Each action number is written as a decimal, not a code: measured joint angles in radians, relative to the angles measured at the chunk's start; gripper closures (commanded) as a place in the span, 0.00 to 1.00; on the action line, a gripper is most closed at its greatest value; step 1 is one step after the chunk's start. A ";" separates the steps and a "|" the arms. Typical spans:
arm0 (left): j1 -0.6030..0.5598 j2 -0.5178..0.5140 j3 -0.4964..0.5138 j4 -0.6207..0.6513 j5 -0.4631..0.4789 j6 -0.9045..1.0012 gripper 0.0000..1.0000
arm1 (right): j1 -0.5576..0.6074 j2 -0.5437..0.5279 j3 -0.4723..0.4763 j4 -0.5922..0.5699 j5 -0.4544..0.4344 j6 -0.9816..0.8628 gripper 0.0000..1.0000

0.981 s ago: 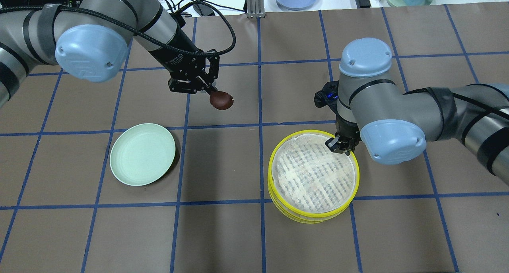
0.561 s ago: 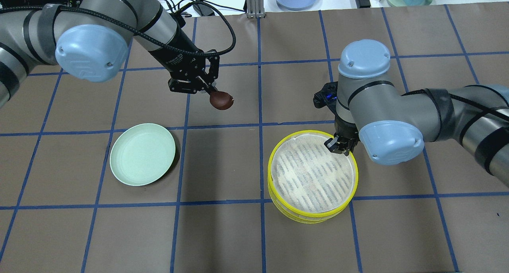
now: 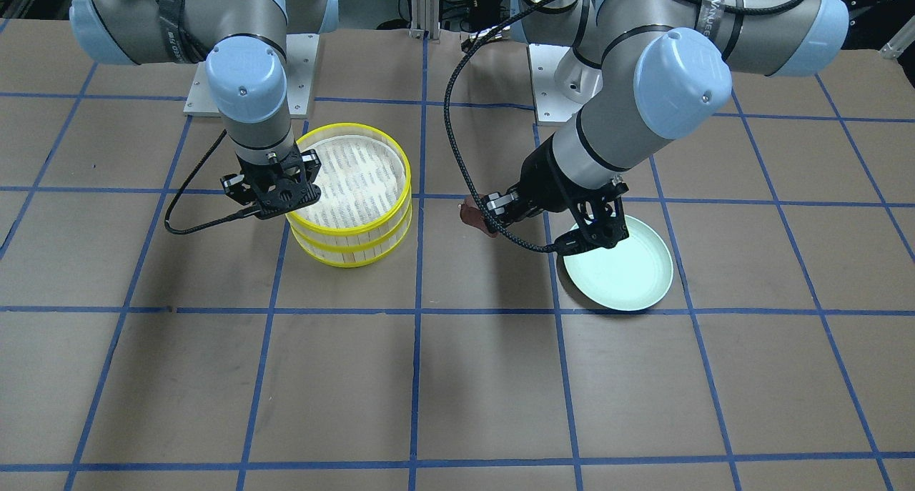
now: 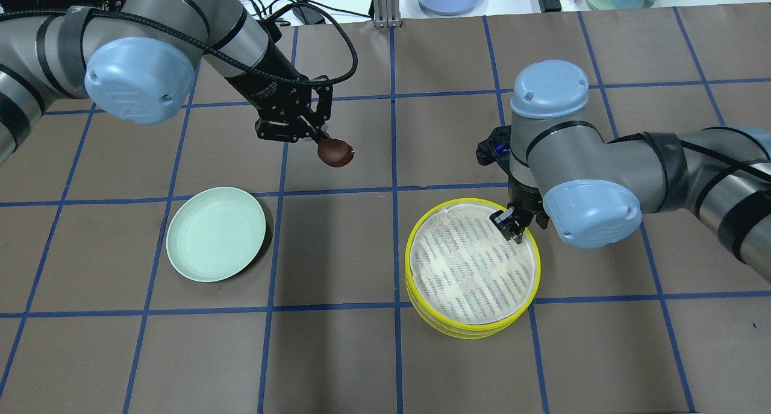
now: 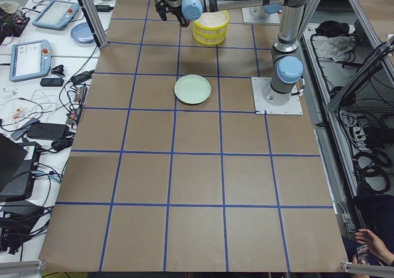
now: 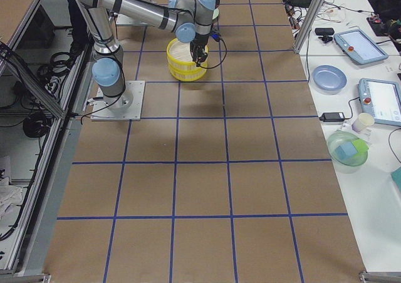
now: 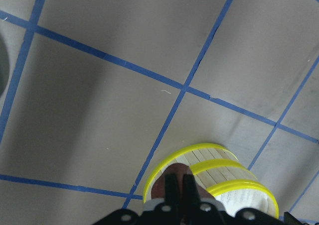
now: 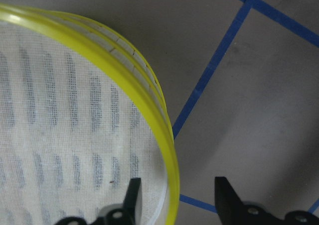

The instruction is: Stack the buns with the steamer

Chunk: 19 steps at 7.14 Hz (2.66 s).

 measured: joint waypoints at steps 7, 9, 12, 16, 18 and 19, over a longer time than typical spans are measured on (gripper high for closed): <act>-0.150 -0.018 -0.038 0.064 -0.060 -0.215 1.00 | -0.017 -0.006 -0.418 0.176 0.052 0.217 0.01; -0.216 -0.026 -0.081 0.092 -0.061 -0.264 0.92 | -0.034 -0.008 -0.516 0.198 0.087 0.311 0.01; -0.299 -0.047 -0.124 0.094 -0.063 -0.298 0.16 | -0.044 -0.031 -0.546 0.222 0.102 0.406 0.00; -0.323 -0.047 -0.126 0.102 -0.058 -0.325 0.00 | -0.045 -0.044 -0.540 0.243 0.098 0.402 0.00; -0.270 -0.022 -0.057 0.106 -0.019 -0.292 0.00 | -0.044 -0.044 -0.538 0.233 0.105 0.405 0.00; -0.225 -0.012 -0.008 0.092 0.013 -0.214 0.00 | -0.044 -0.045 -0.537 0.231 0.109 0.409 0.00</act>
